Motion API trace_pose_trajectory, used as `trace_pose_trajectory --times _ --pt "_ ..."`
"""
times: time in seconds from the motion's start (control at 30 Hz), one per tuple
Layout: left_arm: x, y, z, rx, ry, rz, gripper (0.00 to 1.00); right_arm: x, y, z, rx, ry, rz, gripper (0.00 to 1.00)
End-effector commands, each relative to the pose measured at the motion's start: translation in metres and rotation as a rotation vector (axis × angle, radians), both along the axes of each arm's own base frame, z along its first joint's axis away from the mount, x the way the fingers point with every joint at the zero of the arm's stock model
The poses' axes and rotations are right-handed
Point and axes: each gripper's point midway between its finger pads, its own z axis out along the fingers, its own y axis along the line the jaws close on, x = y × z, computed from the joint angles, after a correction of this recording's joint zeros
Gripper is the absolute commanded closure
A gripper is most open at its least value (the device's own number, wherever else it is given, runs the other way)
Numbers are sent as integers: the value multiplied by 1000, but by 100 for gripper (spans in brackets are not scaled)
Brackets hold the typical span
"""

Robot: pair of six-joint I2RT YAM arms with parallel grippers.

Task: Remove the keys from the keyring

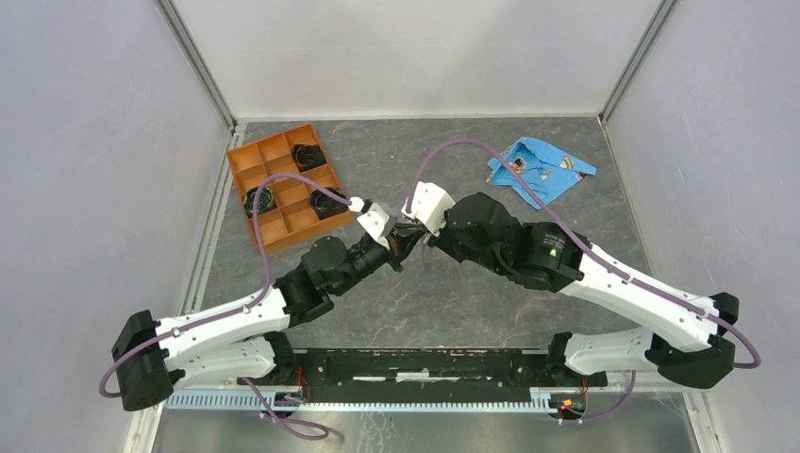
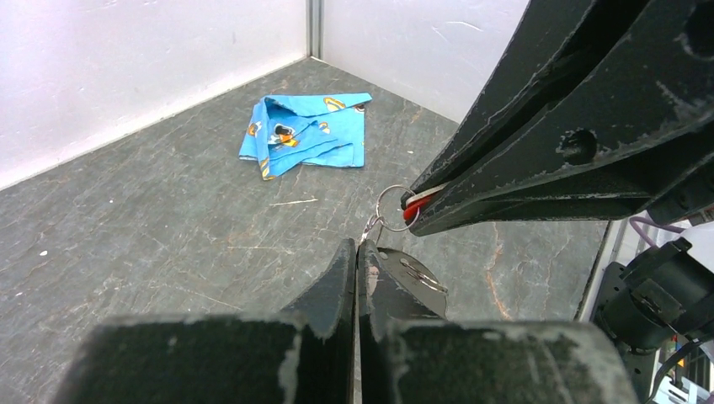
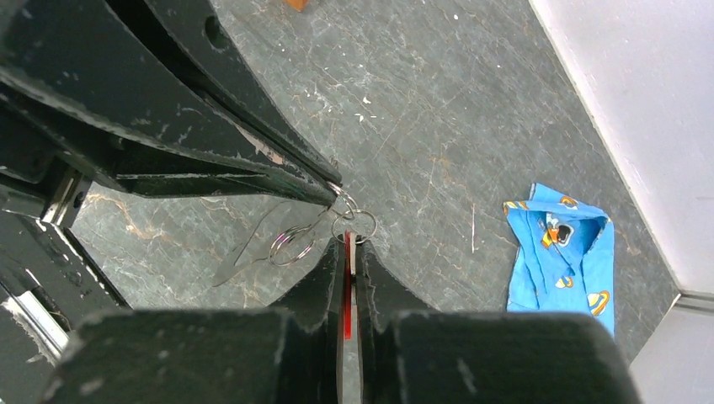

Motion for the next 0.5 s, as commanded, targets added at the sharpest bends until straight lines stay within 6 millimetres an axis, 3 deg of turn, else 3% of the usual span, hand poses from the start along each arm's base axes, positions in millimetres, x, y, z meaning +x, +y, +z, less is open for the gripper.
trace_pose_trajectory --times 0.0,0.37,0.47 --pt "14 4 -1 -12 44 79 98 3 5 35 72 -48 17 99" --pt "16 -7 -7 -9 87 62 98 2 16 41 62 -55 68 99" --pt "16 -6 -5 -22 92 68 98 5 10 43 51 -80 43 99"
